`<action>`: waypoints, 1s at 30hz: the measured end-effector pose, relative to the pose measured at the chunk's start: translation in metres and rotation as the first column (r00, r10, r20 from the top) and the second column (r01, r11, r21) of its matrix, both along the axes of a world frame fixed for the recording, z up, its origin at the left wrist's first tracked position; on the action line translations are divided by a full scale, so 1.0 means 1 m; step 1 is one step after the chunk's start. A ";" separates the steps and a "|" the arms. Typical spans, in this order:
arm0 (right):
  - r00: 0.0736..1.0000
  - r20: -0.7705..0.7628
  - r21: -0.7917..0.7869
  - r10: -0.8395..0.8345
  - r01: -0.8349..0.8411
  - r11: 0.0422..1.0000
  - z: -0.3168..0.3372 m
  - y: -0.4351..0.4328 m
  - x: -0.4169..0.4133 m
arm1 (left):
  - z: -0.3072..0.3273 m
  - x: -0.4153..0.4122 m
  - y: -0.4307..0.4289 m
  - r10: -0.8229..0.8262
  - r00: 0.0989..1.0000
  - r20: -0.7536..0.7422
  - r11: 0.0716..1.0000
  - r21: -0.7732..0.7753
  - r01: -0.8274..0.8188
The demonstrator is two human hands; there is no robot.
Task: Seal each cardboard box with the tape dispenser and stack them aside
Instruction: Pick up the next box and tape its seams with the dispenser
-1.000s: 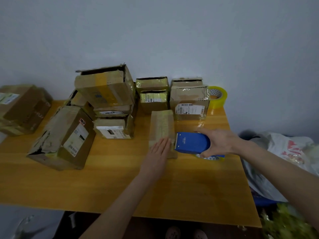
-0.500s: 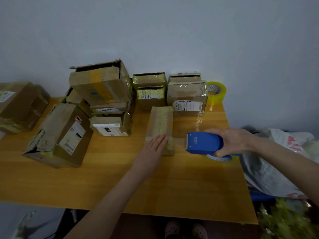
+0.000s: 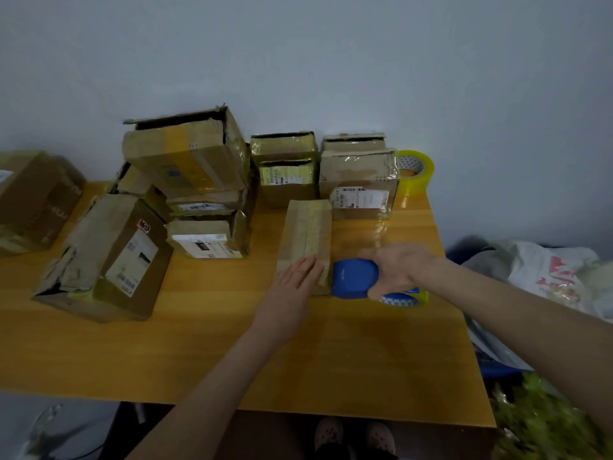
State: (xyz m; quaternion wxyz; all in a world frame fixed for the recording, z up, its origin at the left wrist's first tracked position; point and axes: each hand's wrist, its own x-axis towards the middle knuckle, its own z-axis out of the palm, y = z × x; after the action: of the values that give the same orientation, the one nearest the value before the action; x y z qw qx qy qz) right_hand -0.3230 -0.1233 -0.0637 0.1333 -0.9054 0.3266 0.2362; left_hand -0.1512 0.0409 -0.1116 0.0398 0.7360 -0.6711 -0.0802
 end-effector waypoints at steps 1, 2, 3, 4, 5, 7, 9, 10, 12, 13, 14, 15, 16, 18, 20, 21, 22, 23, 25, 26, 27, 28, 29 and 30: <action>1.000 -0.005 0.011 0.000 0.000 1.000 0.001 0.000 0.004 | 0.000 0.001 -0.001 -0.001 1.000 -0.005 1.000 0.003 0.001; 1.000 -0.013 0.022 0.004 -0.003 1.000 0.003 -0.001 0.008 | 0.000 0.001 -0.001 -0.001 1.000 -0.007 1.000 0.005 0.001; 1.000 -0.025 0.035 0.004 -0.003 0.999 0.004 -0.001 0.010 | 0.000 0.001 -0.001 -0.003 1.000 -0.007 1.000 0.010 0.003; 0.999 -0.038 0.057 -0.007 0.009 0.998 0.006 -0.002 0.013 | 0.000 0.001 0.000 -0.006 1.000 -0.006 1.000 0.015 0.007; 0.998 -0.052 0.083 -0.022 0.026 0.996 0.008 -0.003 0.015 | -0.001 0.001 -0.001 -0.011 1.000 -0.008 1.000 0.017 0.011; 0.995 -0.081 0.116 -0.050 0.060 0.992 0.013 -0.006 0.020 | 0.001 0.001 -0.002 -0.014 1.000 -0.016 1.000 0.008 0.015; 0.987 -0.151 0.062 -0.056 0.066 0.996 0.016 -0.003 0.025 | 0.003 0.001 0.000 -0.025 1.000 -0.016 1.000 0.000 0.025; 0.978 -0.204 0.000 -0.044 0.045 0.999 0.015 -0.001 0.025 | 0.003 0.001 0.001 -0.033 0.999 -0.012 0.999 0.000 0.033; 0.961 -0.271 -0.069 -0.048 0.031 0.997 0.009 0.000 0.020 | 0.002 0.001 0.005 -0.032 0.999 -0.010 0.999 -0.017 0.032; 0.962 -0.257 -0.049 -0.091 0.081 0.996 0.008 -0.003 0.014 | 0.003 0.001 0.007 -0.025 1.000 -0.009 0.999 -0.024 0.025; 0.965 -0.200 0.006 -0.168 0.173 0.985 0.008 -0.008 0.007 | 0.003 0.000 0.007 -0.022 1.000 -0.008 0.999 -0.029 0.022; 0.957 -0.109 0.080 -0.270 0.279 0.957 0.010 -0.015 -0.001 | 0.003 -0.001 0.006 -0.023 1.000 -0.004 0.999 -0.026 0.022; 0.924 -0.007 0.156 -0.382 0.378 0.912 0.012 -0.021 -0.010 | 0.004 -0.002 0.005 -0.021 1.000 -0.002 0.999 -0.025 0.021; 0.759 0.190 0.314 -0.623 0.554 0.771 0.009 -0.028 -0.022 | 0.005 -0.003 0.001 -0.006 1.000 -0.010 0.999 -0.033 0.006; 0.488 0.276 0.541 -0.828 0.633 0.554 -0.002 -0.024 -0.026 | 0.006 -0.003 0.000 -0.003 1.000 -0.007 1.000 -0.027 0.002; 0.357 0.239 0.652 -0.903 0.630 0.422 -0.008 -0.020 -0.026 | 0.006 -0.003 0.000 -0.003 1.000 -0.001 1.000 -0.025 0.003; 0.243 0.167 0.742 -0.956 0.608 0.284 -0.016 -0.015 -0.025 | 0.005 -0.004 0.001 -0.001 1.000 0.005 1.000 -0.025 0.002; 0.149 0.080 0.801 -0.986 0.578 0.152 -0.024 -0.010 -0.024 | 0.005 -0.004 0.001 0.001 1.000 0.009 1.000 -0.027 -0.001; 0.035 -0.073 0.862 -0.997 0.504 -0.046 -0.040 -0.003 -0.022 | 0.006 -0.006 0.001 -0.001 1.000 0.010 1.000 -0.030 0.002; 0.011 -0.122 0.880 -0.992 0.465 -0.103 -0.045 0.000 -0.020 | 0.006 -0.006 0.001 -0.003 1.000 0.014 1.000 -0.027 0.003; 0.003 -0.151 0.889 -0.989 0.437 -0.134 -0.050 0.002 -0.019 | 0.005 -0.006 0.000 -0.003 1.000 0.019 1.000 -0.020 0.004; 0.002 -0.164 0.895 -0.986 0.422 -0.148 -0.053 0.005 -0.017 | 0.004 -0.005 0.000 -0.003 1.000 0.023 1.000 -0.014 0.003; 0.004 -0.162 0.892 -0.987 0.428 -0.145 -0.057 0.007 -0.015 | 0.003 -0.005 0.001 -0.003 1.000 0.027 1.000 -0.008 0.003; 0.011 -0.142 0.884 -0.990 0.452 -0.122 -0.059 0.008 -0.013 | 0.002 -0.005 0.000 -0.007 0.999 0.032 1.000 -0.001 0.007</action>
State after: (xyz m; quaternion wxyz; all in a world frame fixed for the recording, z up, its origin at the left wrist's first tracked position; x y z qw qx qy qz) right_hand -0.3364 -0.1154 -0.1224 0.7055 -0.3406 0.6125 -0.1050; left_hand -0.1564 0.0413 -0.1095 0.0291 0.7350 -0.6741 -0.0682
